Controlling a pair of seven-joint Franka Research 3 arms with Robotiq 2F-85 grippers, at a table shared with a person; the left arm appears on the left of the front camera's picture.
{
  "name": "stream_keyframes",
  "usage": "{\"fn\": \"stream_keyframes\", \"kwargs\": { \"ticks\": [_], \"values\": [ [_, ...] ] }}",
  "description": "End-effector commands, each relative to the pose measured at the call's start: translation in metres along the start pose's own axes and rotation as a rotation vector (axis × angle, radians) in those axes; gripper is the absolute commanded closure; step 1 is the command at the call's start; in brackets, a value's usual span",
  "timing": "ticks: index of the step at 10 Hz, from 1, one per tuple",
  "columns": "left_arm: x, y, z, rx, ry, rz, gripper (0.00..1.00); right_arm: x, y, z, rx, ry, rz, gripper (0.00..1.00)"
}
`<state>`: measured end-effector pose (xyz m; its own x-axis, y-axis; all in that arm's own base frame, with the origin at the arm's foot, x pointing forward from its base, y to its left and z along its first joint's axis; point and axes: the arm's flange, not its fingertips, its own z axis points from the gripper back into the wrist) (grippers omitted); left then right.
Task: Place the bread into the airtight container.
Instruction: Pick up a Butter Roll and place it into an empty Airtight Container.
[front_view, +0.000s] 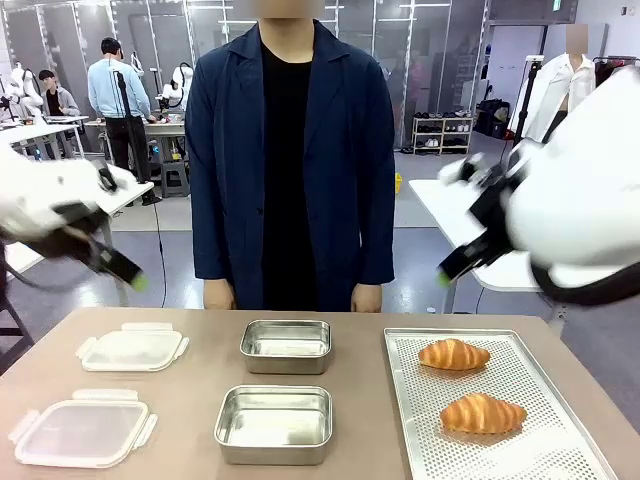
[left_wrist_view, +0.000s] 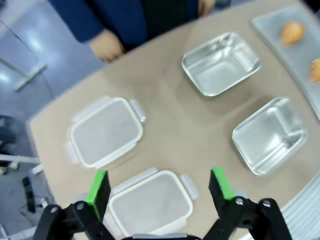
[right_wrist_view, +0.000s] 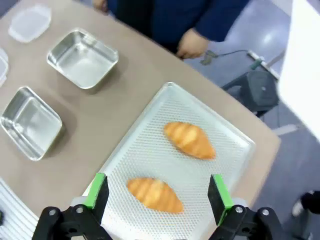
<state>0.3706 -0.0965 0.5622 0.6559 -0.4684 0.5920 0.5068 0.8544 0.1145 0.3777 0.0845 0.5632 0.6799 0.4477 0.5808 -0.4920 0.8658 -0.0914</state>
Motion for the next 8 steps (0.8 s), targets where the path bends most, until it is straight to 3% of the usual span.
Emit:
{"fn": "stream_keyframes", "kwargs": {
  "ticks": [1,4,6,8],
  "values": [
    [0.002,0.014,0.087,-0.024,-0.016,0.011,0.00,-0.004,-0.026,0.067,-0.028,0.017,0.006,0.00],
    [-0.015,0.024,0.198,0.002,-0.088,0.056,0.00,-0.053,-0.041,0.164,-0.004,-0.008,0.107,0.00],
    [-0.037,0.023,0.236,0.014,-0.125,0.063,0.00,-0.092,-0.042,0.207,0.005,-0.059,0.076,0.00],
    [-0.054,0.025,0.256,0.030,-0.169,0.094,0.00,-0.116,-0.044,0.222,0.002,-0.111,0.047,0.00]
  ]
}}
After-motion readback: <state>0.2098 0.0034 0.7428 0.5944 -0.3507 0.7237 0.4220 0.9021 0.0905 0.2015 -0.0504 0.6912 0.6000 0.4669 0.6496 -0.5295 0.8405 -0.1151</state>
